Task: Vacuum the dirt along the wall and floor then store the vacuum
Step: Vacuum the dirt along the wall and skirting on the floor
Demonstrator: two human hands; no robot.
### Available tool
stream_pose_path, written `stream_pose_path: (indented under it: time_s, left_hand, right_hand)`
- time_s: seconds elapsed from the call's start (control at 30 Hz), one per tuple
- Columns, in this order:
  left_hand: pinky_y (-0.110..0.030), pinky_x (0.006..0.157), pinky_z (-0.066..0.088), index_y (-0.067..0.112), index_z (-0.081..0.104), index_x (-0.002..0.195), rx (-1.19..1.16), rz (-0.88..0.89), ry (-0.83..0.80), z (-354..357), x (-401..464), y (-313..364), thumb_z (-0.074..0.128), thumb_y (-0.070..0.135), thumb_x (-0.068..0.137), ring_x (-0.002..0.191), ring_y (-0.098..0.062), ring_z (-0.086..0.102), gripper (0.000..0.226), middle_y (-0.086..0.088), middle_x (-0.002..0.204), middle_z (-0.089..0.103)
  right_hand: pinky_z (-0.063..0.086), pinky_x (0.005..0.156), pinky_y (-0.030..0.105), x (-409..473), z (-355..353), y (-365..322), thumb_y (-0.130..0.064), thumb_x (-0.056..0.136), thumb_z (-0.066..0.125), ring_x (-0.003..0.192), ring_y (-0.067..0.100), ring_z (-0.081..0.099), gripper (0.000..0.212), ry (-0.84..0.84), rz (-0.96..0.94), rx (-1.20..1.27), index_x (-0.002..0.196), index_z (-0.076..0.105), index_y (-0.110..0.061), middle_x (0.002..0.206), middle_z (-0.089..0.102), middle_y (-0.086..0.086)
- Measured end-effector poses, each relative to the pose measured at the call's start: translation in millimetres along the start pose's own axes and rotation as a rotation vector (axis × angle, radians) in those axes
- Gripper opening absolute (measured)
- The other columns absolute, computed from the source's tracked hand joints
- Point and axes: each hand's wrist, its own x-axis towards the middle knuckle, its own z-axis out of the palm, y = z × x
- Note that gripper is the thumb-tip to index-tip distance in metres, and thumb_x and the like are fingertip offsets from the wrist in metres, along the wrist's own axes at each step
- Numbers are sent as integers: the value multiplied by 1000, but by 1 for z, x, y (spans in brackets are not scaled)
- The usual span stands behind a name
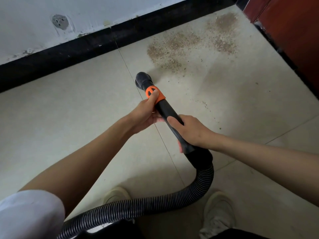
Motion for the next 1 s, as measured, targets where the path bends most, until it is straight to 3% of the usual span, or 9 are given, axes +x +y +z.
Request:
stream_pose_path:
  time_s: [0.1,0.2,0.37,0.57,0.73,0.9,1.0]
  left_hand:
    - [-25,61,57,7,52,94,17,-12,-1,9,-9,-10,36,44,99,73,-17,65,41,-10,87,62]
    - [-26,56,56,3,51,102,-42,-30,-14,21,-25,-31,39,41,98,74,-18,65,40,-12,90,61]
    - [-25,56,54,9,52,99,-88,-39,11,33,-57,-57,43,41,97,73,-16,65,33,-10,90,60]
    - [-32,65,54,10,52,98,19,-88,-55,32,-77,-67,42,41,96,73,-20,63,32,-10,85,59]
    - [-25,52,49,7,50,102,29,-110,-46,23,-73,-70,41,42,97,62,-16,61,37,-11,83,58]
    - [-27,62,56,9,50,106,-21,-65,-13,9,-62,-69,39,44,97,78,-19,65,38,-12,95,61]
    - [-26,63,56,11,50,101,-30,-49,-34,14,-56,-63,39,43,97,77,-17,64,34,-10,93,59]
  right_hand:
    - [47,49,27,-16,0,8,-41,100,37,45,27,63,39,-75,28,134,78,42,-10,46,61,8]
    - [46,44,28,-44,7,19,-36,100,40,43,32,61,35,-96,82,238,79,41,-8,50,60,13]
    - [47,41,30,-86,20,29,-35,100,43,42,28,59,33,-81,122,312,80,45,-8,47,56,6]
    - [51,46,40,-114,35,34,-38,98,42,42,23,60,34,-82,121,318,81,50,-10,46,56,2]
    - [51,47,39,-104,37,29,-37,99,43,43,22,60,34,-86,113,261,79,51,-11,47,57,1]
    - [49,43,32,-83,40,24,-41,98,44,41,21,60,32,-92,87,212,85,51,-13,49,58,-1]
    - [53,45,41,-83,38,24,-45,95,43,40,21,60,34,-42,103,248,86,51,-13,49,57,0]
